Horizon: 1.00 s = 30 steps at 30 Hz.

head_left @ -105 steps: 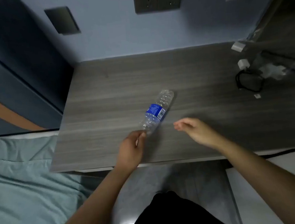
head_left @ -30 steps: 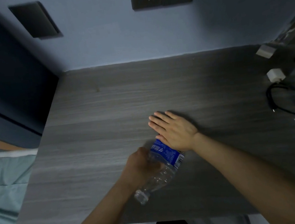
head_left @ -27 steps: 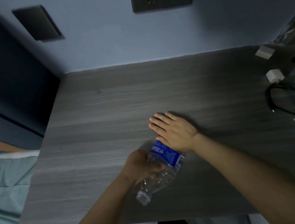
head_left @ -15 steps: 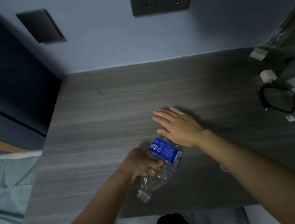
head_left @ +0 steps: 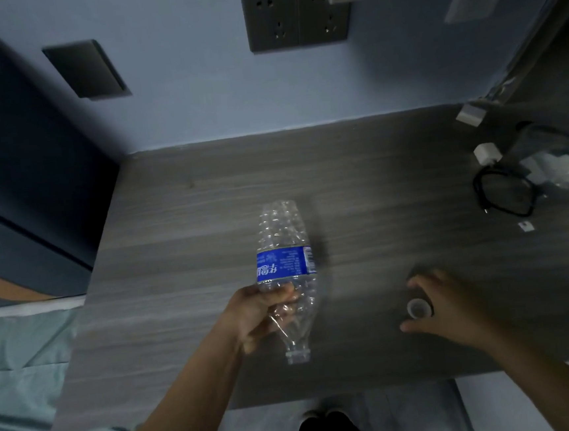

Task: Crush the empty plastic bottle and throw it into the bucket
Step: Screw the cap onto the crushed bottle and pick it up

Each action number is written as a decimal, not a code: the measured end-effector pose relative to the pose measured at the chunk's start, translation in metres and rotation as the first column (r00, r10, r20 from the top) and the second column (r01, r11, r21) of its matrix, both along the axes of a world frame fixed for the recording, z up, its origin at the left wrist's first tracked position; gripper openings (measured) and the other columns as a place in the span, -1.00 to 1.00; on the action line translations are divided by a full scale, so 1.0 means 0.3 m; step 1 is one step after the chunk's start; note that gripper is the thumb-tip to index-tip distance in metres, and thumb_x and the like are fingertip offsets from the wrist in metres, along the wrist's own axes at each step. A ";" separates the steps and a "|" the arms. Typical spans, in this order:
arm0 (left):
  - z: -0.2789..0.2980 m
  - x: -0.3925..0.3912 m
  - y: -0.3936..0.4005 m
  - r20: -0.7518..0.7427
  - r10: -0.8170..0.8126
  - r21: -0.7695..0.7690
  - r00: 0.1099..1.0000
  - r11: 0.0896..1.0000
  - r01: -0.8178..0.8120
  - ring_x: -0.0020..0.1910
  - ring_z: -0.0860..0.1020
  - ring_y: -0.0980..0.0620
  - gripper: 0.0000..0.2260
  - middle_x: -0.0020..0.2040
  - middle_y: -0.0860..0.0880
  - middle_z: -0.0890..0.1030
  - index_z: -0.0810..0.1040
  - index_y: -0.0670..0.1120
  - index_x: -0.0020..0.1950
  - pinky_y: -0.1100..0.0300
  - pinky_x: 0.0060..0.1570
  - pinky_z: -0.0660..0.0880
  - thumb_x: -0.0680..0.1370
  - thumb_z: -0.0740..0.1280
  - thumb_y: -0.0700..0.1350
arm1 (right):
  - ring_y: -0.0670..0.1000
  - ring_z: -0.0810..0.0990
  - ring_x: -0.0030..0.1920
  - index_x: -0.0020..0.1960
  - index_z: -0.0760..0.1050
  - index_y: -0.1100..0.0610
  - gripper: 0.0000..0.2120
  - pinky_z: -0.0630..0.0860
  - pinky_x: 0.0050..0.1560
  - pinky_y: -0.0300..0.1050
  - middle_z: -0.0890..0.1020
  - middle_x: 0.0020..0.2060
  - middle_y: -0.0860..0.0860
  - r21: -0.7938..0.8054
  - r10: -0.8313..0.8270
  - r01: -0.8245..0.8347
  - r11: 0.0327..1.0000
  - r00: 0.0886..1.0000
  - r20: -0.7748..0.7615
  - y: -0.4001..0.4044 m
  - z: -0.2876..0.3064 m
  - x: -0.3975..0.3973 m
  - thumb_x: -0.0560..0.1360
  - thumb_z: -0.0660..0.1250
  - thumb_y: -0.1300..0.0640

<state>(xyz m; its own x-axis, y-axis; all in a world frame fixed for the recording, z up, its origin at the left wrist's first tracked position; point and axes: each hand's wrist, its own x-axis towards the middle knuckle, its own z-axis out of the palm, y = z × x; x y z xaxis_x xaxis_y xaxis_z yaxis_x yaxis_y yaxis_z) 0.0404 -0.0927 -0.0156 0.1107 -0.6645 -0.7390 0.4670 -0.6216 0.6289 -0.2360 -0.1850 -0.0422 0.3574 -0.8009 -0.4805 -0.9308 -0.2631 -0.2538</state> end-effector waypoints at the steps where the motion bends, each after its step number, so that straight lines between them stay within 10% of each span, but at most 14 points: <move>1: 0.002 -0.003 -0.001 -0.021 0.027 -0.009 0.999 1.000 -0.027 -0.45 0.65 0.14 -0.91 -0.45 0.00 0.69 0.59 -0.15 -0.21 0.33 -0.51 0.55 0.47 0.34 -0.29 | 0.09 0.50 0.12 0.12 0.44 0.05 -0.41 0.48 0.07 -0.06 0.47 0.10 0.02 0.011 -0.003 0.002 1.000 0.999 0.037 0.006 -0.007 -0.010 0.18 0.52 -0.14; 6: -0.008 -0.017 -0.002 -0.106 0.107 -0.030 0.989 0.993 -0.111 -0.42 0.66 0.11 -0.89 -0.42 0.00 0.70 0.57 -0.15 -0.20 0.31 -0.45 0.59 0.50 0.30 -0.27 | 0.15 0.57 -0.11 -0.18 0.50 0.14 -0.78 0.51 -0.09 -0.01 0.57 -0.16 0.09 -0.002 -0.087 0.090 0.996 0.966 0.243 0.021 -0.004 0.007 0.27 0.51 0.17; 10: -0.005 -0.033 0.000 -0.151 0.192 -0.077 0.970 0.976 -0.206 -0.38 0.68 0.09 -0.92 -0.38 -0.03 0.71 0.58 -0.17 -0.16 0.28 -0.43 0.60 0.47 0.31 -0.30 | 0.18 0.61 -0.13 -0.09 0.55 0.26 -0.71 0.56 -0.06 0.13 0.60 -0.13 0.20 0.099 -0.150 0.117 0.988 0.855 0.496 0.073 0.038 0.095 0.22 0.52 0.29; 14: 0.024 -0.053 0.000 -0.186 0.291 -0.168 0.938 0.932 -0.322 -0.39 0.66 0.08 -0.93 -0.37 -0.05 0.71 0.59 -0.19 -0.16 0.27 -0.43 0.60 0.44 0.33 -0.31 | -0.05 0.57 -0.18 -0.03 0.57 0.15 -0.67 0.47 -0.16 -0.36 0.61 -0.11 0.09 0.152 -0.099 0.009 0.988 0.796 0.597 0.155 0.060 0.189 0.22 0.53 0.24; 19: 0.049 -0.099 0.020 -0.219 0.368 -0.298 0.904 0.857 -0.421 -0.28 0.70 0.07 -0.92 -0.32 -0.05 0.73 0.60 -0.17 -0.19 0.24 -0.30 0.64 0.35 0.37 -0.29 | -0.21 0.59 -0.26 -0.15 0.47 -0.08 -0.60 0.51 -0.19 -0.42 0.64 -0.23 -0.07 0.317 -0.278 0.058 0.947 0.644 0.713 0.214 0.095 0.236 0.21 0.54 0.30; 30: 0.085 -0.160 0.051 -0.139 0.453 -0.466 0.880 0.755 -0.462 -0.26 0.67 0.06 -0.87 -0.30 -0.04 0.71 0.58 -0.21 -0.14 0.24 -0.19 0.64 0.32 0.36 -0.27 | -0.10 0.63 -0.24 -0.15 0.54 0.02 -0.66 0.48 -0.20 -0.45 0.67 -0.24 -0.04 0.149 -0.278 0.268 0.952 0.550 0.788 0.242 0.115 0.258 0.17 0.57 0.24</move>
